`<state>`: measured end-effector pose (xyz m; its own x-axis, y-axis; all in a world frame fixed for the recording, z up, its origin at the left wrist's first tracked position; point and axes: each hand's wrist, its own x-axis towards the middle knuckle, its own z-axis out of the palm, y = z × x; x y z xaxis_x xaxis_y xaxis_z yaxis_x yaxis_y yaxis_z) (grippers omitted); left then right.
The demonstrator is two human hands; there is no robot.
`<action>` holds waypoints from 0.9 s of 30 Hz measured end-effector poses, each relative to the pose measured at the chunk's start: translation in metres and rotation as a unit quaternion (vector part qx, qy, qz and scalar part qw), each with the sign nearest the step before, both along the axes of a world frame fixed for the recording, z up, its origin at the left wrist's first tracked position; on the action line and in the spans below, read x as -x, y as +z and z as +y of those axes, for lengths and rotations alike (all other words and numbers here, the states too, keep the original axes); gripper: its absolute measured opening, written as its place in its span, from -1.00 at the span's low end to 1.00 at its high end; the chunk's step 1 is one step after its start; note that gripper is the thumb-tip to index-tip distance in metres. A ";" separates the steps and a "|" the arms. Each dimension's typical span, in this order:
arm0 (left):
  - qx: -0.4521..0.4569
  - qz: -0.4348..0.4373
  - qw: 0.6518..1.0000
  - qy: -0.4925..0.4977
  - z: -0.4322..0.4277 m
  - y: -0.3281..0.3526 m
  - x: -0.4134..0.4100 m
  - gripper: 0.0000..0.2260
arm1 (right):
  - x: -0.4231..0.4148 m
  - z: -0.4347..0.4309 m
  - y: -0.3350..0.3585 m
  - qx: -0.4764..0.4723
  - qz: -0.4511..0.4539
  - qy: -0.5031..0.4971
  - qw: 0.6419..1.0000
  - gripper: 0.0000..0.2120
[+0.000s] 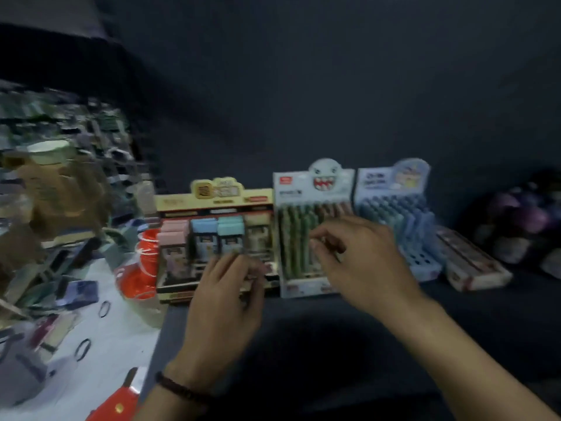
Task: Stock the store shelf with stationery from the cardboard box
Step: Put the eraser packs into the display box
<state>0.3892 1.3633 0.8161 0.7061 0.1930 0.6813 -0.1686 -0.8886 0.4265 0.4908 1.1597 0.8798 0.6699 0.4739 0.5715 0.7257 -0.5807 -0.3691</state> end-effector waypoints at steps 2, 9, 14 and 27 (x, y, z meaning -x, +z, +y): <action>0.006 0.027 0.993 -0.111 -0.040 0.016 -0.003 -0.90 | 0.010 -0.046 -0.017 0.013 0.026 -0.055 0.998 -0.94; -0.111 0.227 0.901 -0.352 -0.213 -0.004 -0.006 -0.91 | 0.092 -0.235 -0.072 0.005 0.094 -0.257 0.962 -0.88; -0.202 0.317 0.802 -0.464 -0.369 -0.044 0.010 -0.90 | 0.179 -0.407 -0.145 -0.007 0.253 -0.415 0.874 -0.96; -0.347 0.505 0.582 -0.535 -0.790 -0.216 0.085 -0.93 | 0.471 -0.821 -0.338 -0.130 0.520 -0.627 0.566 -0.71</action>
<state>0.3046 0.5734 0.5997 0.2782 -0.7993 -0.5326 -0.7586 -0.5230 0.3886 0.0195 0.3387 0.5421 0.4246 -0.7552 -0.4995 -0.8838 -0.2260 -0.4096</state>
